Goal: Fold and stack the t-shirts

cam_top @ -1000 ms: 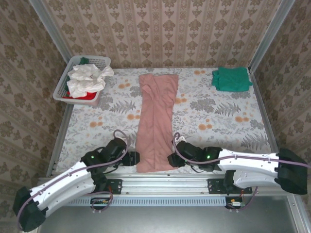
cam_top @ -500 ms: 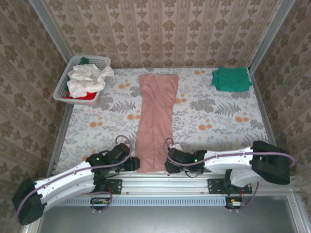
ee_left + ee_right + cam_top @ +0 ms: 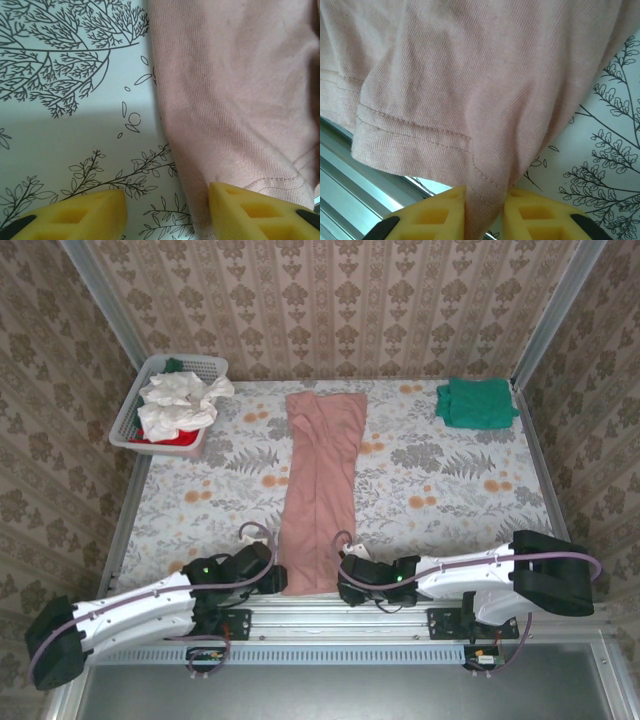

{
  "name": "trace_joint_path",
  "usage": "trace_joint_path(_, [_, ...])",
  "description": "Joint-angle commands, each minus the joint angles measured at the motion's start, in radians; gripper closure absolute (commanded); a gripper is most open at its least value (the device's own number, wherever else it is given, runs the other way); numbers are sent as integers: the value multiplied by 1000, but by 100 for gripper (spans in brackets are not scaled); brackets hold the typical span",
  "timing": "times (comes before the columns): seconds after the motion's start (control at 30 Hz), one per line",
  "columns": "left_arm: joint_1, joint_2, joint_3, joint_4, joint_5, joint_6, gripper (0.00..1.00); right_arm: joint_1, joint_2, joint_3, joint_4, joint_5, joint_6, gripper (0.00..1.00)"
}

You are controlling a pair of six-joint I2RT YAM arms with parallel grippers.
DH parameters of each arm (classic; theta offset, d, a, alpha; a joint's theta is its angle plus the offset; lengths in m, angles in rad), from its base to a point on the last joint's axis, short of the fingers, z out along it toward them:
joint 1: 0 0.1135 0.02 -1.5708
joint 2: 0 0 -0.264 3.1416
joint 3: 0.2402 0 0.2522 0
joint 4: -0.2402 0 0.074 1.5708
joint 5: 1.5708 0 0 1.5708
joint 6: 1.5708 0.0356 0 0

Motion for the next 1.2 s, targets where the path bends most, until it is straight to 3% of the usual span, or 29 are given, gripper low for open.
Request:
trace_joint_path(0.0, [-38, 13, -88, 276, 120, -58, 47, 7, -48, -2, -37, 50, 26, 80])
trace_joint_path(0.13, [-46, 14, -96, 302, 108, -72, 48, 7, -96, -17, -56, 80, 24, 81])
trace_joint_path(0.2, [-49, 13, -109, 330, 110, -83, 56, 6, -103, -17, -57, 82, 19, 81])
trace_joint_path(0.27, [-50, -1, -104, 349, 114, -79, 57, 6, -99, -14, -60, 84, 15, 81])
trace_joint_path(0.43, [-24, -80, 5, 152, 68, -43, 56, 0, -92, -12, -60, 93, 11, 81])
trace_joint_path(0.53, [-18, -103, 39, 114, 77, -57, 48, -4, -87, -10, -56, 95, 10, 81])
trace_joint_path(0.6, [-18, -101, 43, 129, 107, -73, 48, -5, -84, -9, -57, 97, 8, 82])
trace_joint_path(0.77, [-26, -94, 79, -37, 92, -87, 48, -5, -90, -9, -58, 104, 6, 82])
trace_joint_path(1.0, [-45, 56, 93, -21, 114, -92, 47, -10, -93, -3, -72, 113, -8, 82])
trace_joint_path(1.17, [-45, 119, 97, 9, 108, -89, 60, -11, -93, -1, -70, 114, -9, 82])
